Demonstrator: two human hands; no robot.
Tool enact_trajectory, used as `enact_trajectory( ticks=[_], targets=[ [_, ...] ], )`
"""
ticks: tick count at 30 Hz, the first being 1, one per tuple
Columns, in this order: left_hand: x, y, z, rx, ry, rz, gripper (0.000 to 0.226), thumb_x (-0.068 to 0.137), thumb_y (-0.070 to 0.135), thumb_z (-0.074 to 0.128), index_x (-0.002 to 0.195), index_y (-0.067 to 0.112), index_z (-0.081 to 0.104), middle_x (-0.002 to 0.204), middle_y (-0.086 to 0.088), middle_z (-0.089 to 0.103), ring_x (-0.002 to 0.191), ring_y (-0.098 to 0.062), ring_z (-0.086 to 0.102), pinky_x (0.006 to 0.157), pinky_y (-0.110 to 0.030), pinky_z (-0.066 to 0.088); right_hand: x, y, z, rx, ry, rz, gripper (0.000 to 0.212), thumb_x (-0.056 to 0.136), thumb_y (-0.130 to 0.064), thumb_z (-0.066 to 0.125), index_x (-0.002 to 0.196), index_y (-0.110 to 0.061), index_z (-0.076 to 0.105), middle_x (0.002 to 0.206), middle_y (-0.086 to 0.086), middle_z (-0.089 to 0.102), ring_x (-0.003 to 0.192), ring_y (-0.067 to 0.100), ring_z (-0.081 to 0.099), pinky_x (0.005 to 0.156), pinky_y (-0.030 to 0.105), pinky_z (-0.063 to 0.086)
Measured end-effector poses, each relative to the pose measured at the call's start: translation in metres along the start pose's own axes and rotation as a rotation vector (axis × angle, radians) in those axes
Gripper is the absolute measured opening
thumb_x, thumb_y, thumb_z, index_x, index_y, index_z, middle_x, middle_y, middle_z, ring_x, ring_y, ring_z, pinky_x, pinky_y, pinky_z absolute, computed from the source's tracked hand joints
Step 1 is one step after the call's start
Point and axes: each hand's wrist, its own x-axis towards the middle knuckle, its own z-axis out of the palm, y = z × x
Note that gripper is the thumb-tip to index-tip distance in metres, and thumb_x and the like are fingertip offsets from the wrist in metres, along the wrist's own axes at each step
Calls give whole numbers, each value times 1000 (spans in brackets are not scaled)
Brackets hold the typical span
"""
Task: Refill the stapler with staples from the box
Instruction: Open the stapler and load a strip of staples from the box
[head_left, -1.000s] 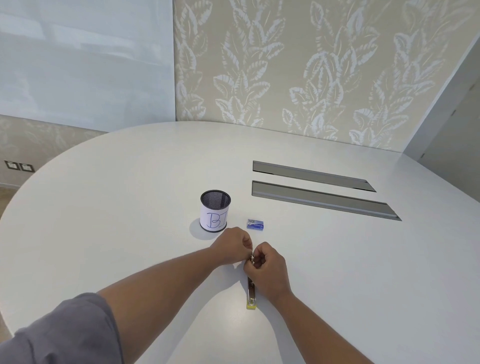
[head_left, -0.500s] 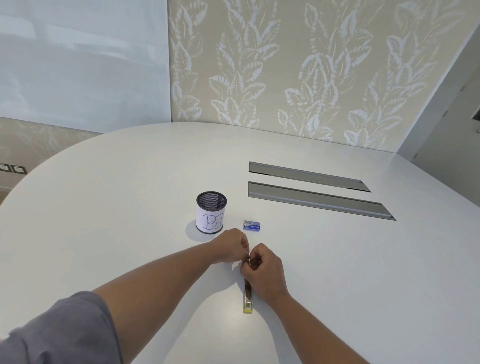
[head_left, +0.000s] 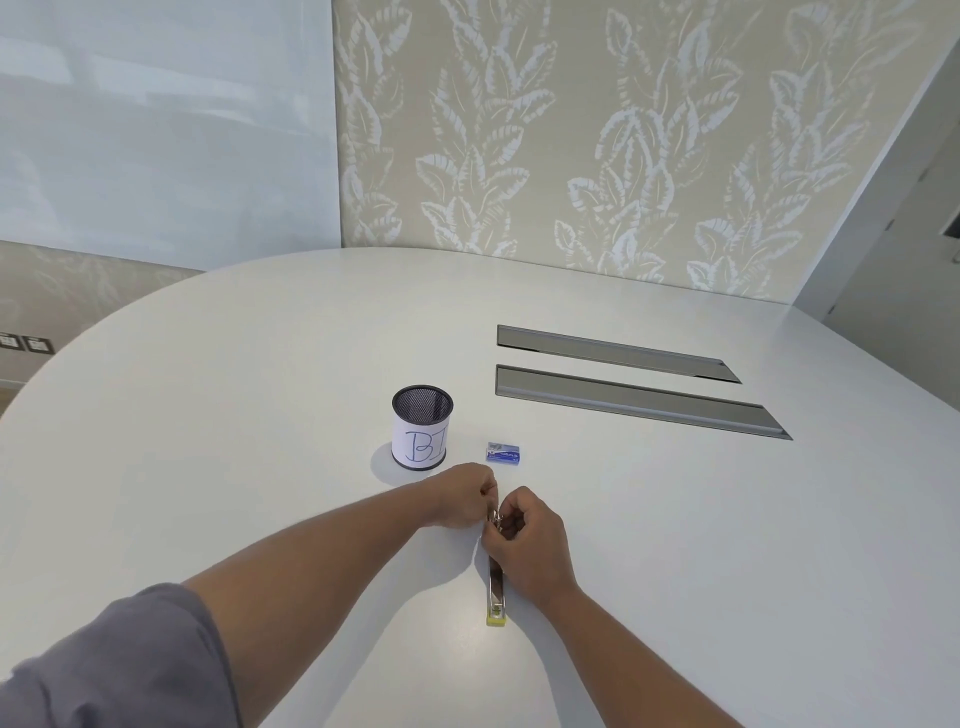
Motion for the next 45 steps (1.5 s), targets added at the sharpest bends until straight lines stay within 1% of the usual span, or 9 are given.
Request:
enact_trajectory(
  ticks=[6,9,13,21,29,35,37,40,45],
  targets=[
    [-4,18,-26,53,164,33,20,90,7,45,93,4,64,105,-9,69,99,-29,65,83,-40,56,5,0,0,16,-12,46,18,69,-31,66,76,-29,49,69,-7,61,56,7,48,61,38,51],
    [-5,33,-52,223,303,33,21,83,6,47,97,7,63,106,-10,65,95,-31,64,78,-43,57,5,0,0,12,-10,55,18,70,-34,67,76,-29,50,68,-7,61,57,7,49,62,37,51],
    [-2,28,-82,408,475,-92,27,82,10,50,108,13,58,110,-7,57,104,-31,58,78,-38,47,5,0,0,15,0,48,18,70,-35,66,76,-29,50,69,-9,62,58,6,51,62,35,51],
    [3,-6,-97,489,494,-279,16,80,12,55,93,17,48,91,0,47,86,-26,47,69,-35,40,6,2,1,18,-9,50,18,70,-37,66,78,-29,52,71,-10,63,58,5,52,56,23,46],
    [7,-13,-94,419,542,-291,8,80,11,55,85,17,53,88,0,59,84,-26,55,64,-32,41,6,3,2,23,-5,61,18,70,-37,67,78,-29,53,70,-10,64,58,5,53,58,26,49],
    [12,-4,-86,314,667,-93,13,87,14,52,90,18,64,94,0,58,89,-26,57,69,-33,43,5,1,2,28,-3,61,17,70,-37,67,77,-31,53,70,-11,65,58,5,53,58,25,49],
    [14,2,-79,216,633,73,13,91,15,54,87,20,65,95,3,59,89,-22,57,74,-34,45,4,0,1,28,1,58,17,71,-37,67,77,-30,53,70,-11,64,58,5,53,59,27,49],
    [15,12,-63,209,442,262,15,91,11,55,87,16,69,95,4,60,91,-20,61,79,-34,48,3,-2,0,26,2,65,17,71,-36,67,77,-29,52,69,-9,64,58,6,52,61,33,52],
    [26,6,-29,147,303,187,19,96,16,56,112,15,68,113,-1,59,102,-22,59,90,-35,47,3,-3,-2,54,-3,69,18,71,-35,68,76,-29,52,69,-9,63,58,9,52,62,37,52]
  ],
)
